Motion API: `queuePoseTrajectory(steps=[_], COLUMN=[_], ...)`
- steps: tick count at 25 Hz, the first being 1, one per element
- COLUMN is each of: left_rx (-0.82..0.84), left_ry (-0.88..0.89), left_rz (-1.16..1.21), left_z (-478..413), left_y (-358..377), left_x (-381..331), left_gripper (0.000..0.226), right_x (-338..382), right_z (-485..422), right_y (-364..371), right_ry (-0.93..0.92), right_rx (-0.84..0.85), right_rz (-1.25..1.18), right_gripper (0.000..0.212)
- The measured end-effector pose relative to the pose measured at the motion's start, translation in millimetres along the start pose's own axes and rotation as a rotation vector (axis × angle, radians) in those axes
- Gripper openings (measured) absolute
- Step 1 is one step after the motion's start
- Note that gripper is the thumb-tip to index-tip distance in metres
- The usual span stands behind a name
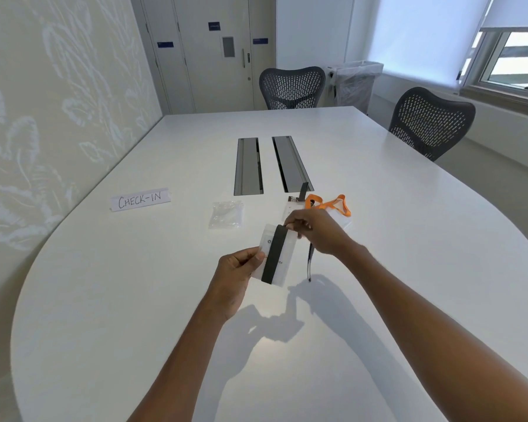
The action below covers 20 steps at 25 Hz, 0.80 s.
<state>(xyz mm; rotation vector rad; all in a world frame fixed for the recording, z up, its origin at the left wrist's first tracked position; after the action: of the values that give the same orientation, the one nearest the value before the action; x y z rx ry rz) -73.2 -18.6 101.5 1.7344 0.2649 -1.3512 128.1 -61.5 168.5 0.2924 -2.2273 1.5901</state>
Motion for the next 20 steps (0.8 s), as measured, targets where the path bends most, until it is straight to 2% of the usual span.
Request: queuePoseTrajectory(steps=[3, 8, 13, 15, 17, 20], left_rx=[-0.031, -0.093, -0.203, -0.265, -0.340, -0.450], left_ry=[-0.077, -0.132, -0.104, -0.082, -0.073, -0.075], left_rz=[0.166, 0.152, 0.082, 0.090, 0.110, 0.107], left_z=[4, 6, 6, 6, 4, 3], left_y=[9, 13, 7, 4, -2, -10], left_x=[-5, -6, -3, -4, -5, -3], left_gripper=[0.034, 0.024, 0.023, 0.020, 0.014, 0.009], right_x=[2, 28, 48, 54, 57, 67], right_z=[21, 51, 74, 81, 88, 97], right_y=[29, 66, 90, 99, 108, 114], right_ry=[0.046, 0.186, 0.497, 0.518, 0.493, 0.441], right_rx=[0.159, 0.312, 0.190, 0.120, 0.045, -0.069], right_rz=[-0.448, -0.927, -1.340, -1.302, -1.120, -0.866], right_gripper=[0.017, 0.034, 0.036, 0.028, 0.018, 0.015])
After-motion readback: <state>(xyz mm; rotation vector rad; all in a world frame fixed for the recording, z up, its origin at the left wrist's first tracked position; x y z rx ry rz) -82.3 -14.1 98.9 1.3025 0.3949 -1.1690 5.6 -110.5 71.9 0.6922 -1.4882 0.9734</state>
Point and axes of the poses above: each hand's wrist, its own z-axis away from the middle knuckle, its own y-axis out of the palm, x = y × z, the point moved 7 cm from there along -z, towards the middle knuckle, and after that the axes turned 12 degrees about z, right-handed, at the moved point
